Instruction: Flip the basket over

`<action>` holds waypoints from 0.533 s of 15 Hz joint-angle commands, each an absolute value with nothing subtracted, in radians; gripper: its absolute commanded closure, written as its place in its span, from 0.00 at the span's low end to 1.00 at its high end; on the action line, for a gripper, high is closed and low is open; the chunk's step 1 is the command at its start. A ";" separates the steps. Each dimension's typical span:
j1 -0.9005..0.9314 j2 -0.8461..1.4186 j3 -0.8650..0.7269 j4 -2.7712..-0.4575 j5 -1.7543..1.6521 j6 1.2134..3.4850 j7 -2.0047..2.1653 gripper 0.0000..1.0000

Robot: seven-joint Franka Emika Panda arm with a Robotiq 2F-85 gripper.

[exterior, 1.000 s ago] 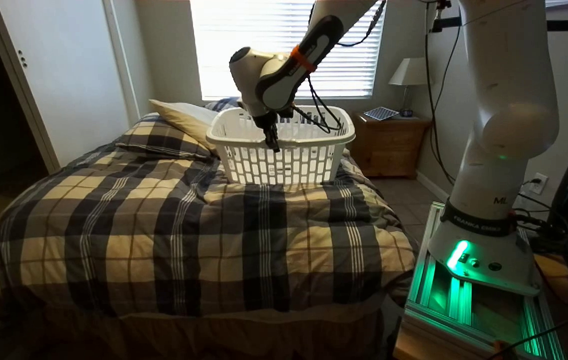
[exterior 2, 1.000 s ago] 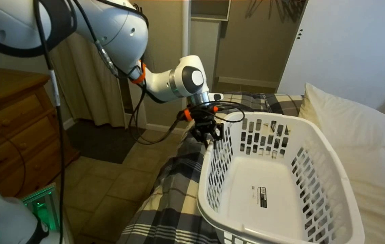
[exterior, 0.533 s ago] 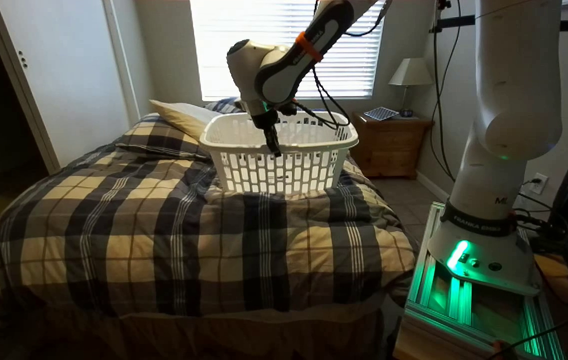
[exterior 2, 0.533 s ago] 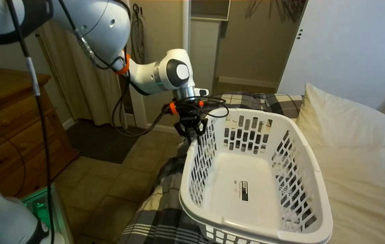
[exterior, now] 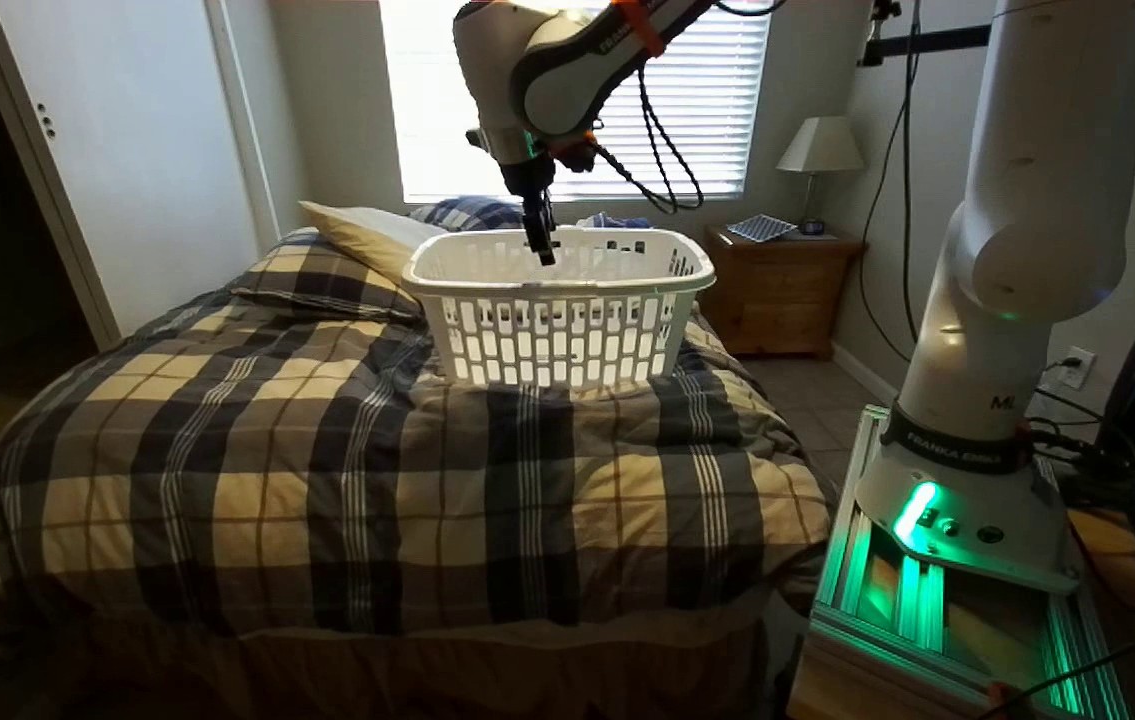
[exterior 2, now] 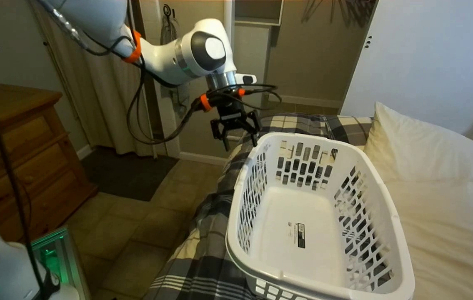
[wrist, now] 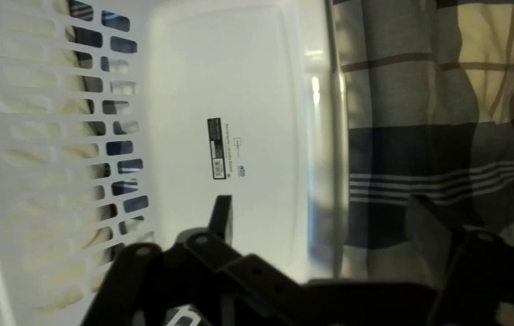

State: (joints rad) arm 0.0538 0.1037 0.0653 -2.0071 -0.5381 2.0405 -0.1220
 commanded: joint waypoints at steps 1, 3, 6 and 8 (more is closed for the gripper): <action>0.058 -0.009 0.054 -1.965 -0.563 1.978 -0.079 0.00; 0.047 -0.046 0.049 -1.908 -0.563 1.938 -0.051 0.00; 0.024 -0.093 0.033 -1.821 -0.535 1.873 -0.023 0.00; 0.008 -0.118 0.021 -1.768 -0.519 1.833 -0.026 0.00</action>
State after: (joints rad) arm 0.0264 -0.0879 0.0323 -1.8356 -0.5423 1.8977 -0.0397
